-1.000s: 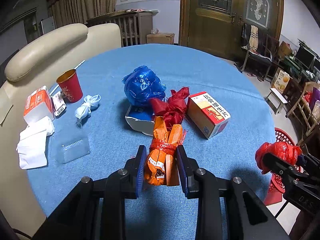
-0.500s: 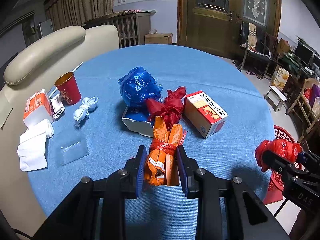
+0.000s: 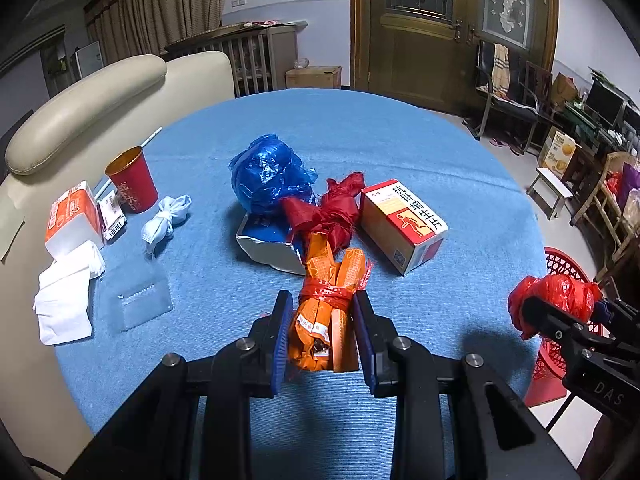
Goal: Collect trash
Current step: 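Hold the orange wrapper and red mesh bag and turn toward the wastebasket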
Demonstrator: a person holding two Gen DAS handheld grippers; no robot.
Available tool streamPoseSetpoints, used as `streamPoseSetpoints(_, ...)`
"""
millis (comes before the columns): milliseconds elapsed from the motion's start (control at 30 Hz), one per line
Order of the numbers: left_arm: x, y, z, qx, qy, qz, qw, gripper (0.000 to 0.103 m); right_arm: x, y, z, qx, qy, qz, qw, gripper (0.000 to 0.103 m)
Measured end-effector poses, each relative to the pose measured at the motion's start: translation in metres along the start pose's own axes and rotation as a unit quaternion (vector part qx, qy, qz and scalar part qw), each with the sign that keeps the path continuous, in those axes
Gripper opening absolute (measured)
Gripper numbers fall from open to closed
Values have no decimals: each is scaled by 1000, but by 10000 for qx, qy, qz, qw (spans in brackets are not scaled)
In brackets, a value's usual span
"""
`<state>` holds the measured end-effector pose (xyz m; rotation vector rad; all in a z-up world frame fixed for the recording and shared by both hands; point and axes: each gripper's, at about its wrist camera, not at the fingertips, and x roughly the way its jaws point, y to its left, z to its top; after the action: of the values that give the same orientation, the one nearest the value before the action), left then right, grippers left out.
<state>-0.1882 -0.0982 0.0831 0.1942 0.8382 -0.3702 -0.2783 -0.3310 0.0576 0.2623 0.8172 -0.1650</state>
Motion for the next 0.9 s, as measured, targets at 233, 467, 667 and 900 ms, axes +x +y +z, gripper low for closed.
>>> streamPoseSetpoints(233, 1, -3, -1, 27, 10, -4, 10000, 32, 0, -3, -1, 34, 1, -18, 10000, 67)
streamPoseSetpoints(467, 0, -5, 0, 61, -1, -18, 10000, 32, -1, -6, -1, 77, -7, -44, 10000, 67)
streamPoseSetpoints(667, 0, -9, -1, 107, 2, -33, 9999, 32, -1, -9, -1, 117, -10, -60, 9999, 67)
streamPoseSetpoints(900, 0, -15, 0, 177, 7, -43, 9998, 32, -1, -14, -2, 170, -12, -73, 9998, 67)
